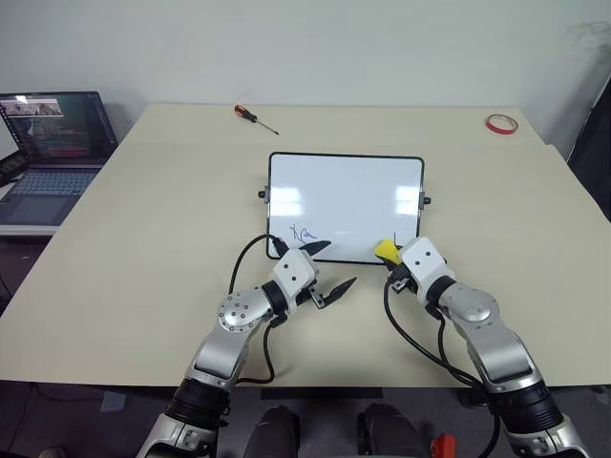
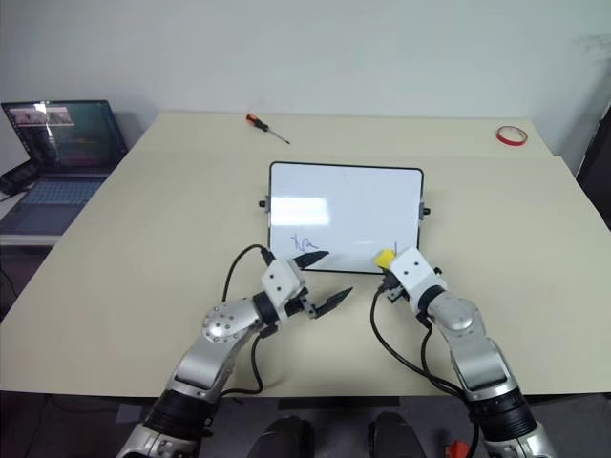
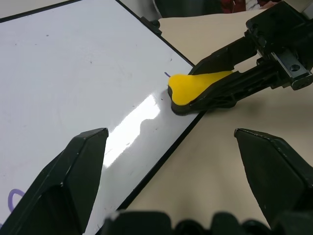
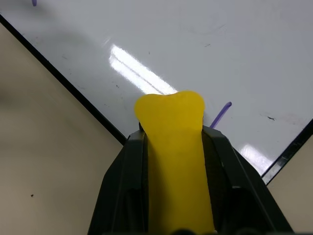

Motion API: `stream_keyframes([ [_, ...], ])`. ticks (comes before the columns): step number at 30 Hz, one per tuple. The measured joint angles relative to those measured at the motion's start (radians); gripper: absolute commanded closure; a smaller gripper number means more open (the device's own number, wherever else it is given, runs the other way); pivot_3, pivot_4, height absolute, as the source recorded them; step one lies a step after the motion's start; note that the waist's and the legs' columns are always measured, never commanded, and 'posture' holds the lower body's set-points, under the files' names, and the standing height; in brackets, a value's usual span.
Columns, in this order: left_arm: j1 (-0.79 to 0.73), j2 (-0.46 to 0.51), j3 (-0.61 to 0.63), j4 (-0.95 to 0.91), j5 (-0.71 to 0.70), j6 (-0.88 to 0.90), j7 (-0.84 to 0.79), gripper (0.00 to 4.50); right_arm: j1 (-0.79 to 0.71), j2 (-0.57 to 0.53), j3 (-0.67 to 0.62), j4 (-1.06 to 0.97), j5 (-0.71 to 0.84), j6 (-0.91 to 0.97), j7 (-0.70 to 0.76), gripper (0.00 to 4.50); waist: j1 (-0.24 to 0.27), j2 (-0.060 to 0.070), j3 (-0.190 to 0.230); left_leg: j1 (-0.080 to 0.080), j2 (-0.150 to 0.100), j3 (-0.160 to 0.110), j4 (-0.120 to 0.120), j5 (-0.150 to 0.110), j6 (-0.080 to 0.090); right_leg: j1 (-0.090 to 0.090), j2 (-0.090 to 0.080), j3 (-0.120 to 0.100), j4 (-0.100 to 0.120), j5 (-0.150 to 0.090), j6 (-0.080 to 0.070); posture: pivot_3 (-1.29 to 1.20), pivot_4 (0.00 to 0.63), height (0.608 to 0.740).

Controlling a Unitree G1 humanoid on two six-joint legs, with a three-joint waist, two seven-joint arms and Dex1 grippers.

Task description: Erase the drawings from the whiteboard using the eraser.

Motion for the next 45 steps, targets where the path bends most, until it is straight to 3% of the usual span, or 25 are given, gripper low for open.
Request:
stream_keyframes([
  [14, 0.011, -0.010, -0.001, -0.034, -0.002, 0.041, 0.019, 0.00, -0.024, -0.030, -0.086, 0.029, -0.062, -0.005, -0.135, 3.35, 0.004, -0.001, 0.000, 0.012, 0.000, -0.003, -0.001, 0.000, 0.000, 0.016, 0.000, -0.001, -0.010, 0.001, 0.001, 0.00, 0.150, 0.740],
  [30, 0.011, -0.005, 0.000, -0.036, -0.001, 0.040, 0.019, 0.00, 0.062, -0.076, 0.027, -0.014, -0.038, -0.050, 0.061, 3.35, 0.002, -0.001, 0.000, 0.011, 0.000, -0.003, -0.003, 0.000, 0.000, 0.015, 0.000, -0.001, -0.011, 0.001, 0.001, 0.00, 0.150, 0.740],
  [39, 0.026, -0.004, -0.002, -0.054, 0.000, 0.040, 0.019, 0.00, -0.096, -0.036, -0.005, 0.114, -0.128, -0.137, -0.128, 3.35, 0.003, -0.001, 0.001, 0.011, 0.000, -0.002, -0.003, 0.000, 0.000, 0.014, 0.000, 0.000, -0.011, 0.001, 0.002, 0.00, 0.150, 0.740],
  [45, 0.021, -0.003, -0.003, -0.055, 0.000, 0.040, 0.019, 0.00, -0.097, -0.030, -0.008, 0.126, -0.144, -0.156, -0.137, 3.35, 0.003, -0.001, 0.001, 0.011, 0.000, -0.001, -0.003, 0.000, 0.000, 0.014, -0.001, 0.000, -0.011, 0.001, 0.002, 0.00, 0.150, 0.740],
])
